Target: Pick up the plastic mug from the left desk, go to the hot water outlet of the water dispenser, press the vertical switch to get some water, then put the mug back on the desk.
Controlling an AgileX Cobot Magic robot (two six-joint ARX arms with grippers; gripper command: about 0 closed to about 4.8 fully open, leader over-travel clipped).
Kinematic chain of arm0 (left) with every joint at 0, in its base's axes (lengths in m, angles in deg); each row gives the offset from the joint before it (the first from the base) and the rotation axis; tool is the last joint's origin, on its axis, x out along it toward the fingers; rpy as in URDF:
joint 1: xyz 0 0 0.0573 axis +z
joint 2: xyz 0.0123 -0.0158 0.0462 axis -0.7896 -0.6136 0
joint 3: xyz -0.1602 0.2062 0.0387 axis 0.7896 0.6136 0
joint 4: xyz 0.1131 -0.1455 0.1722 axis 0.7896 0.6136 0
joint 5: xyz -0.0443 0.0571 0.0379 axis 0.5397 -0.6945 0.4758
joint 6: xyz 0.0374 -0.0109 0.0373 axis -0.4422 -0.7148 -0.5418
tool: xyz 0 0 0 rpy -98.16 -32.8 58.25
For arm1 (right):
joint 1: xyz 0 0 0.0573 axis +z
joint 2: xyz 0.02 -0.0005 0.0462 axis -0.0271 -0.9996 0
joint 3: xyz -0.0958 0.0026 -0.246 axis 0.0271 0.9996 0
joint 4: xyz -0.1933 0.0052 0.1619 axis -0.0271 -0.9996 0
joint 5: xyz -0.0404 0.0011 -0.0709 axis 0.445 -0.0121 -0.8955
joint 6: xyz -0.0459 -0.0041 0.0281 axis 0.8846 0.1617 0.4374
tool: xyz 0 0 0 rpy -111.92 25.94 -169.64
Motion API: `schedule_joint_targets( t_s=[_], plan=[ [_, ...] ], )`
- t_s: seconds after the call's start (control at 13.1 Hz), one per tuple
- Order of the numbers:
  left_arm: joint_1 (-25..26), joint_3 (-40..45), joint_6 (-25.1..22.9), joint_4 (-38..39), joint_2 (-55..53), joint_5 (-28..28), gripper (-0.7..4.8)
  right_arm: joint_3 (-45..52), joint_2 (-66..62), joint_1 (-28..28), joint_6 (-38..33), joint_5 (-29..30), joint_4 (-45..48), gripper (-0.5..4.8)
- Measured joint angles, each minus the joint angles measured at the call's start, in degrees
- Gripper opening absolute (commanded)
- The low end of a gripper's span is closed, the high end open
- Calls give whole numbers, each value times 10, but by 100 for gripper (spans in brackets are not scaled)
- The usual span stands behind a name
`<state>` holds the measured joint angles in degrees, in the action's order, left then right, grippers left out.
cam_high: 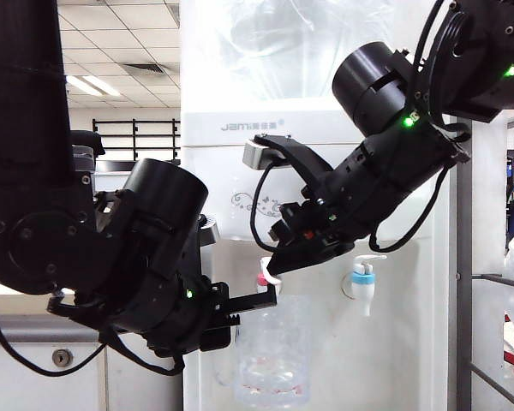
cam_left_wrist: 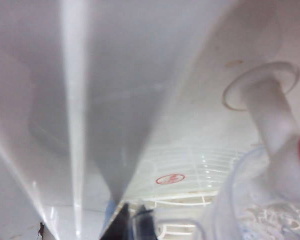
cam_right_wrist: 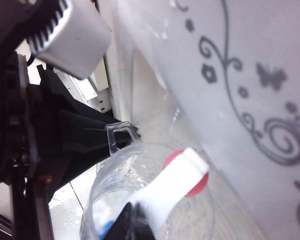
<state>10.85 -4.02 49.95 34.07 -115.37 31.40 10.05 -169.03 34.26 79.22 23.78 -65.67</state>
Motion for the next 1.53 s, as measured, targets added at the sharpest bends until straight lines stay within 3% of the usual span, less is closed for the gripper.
schedule_joint_targets(
  t_s=[1.3,1.53],
  plan=[
    [0,0,0,0,0,0,-5,1,5,0,0,-1,0,-1],
    [0,0,0,0,0,2,-6,3,111,-4,-29,-17,-44,-1]
  ],
)
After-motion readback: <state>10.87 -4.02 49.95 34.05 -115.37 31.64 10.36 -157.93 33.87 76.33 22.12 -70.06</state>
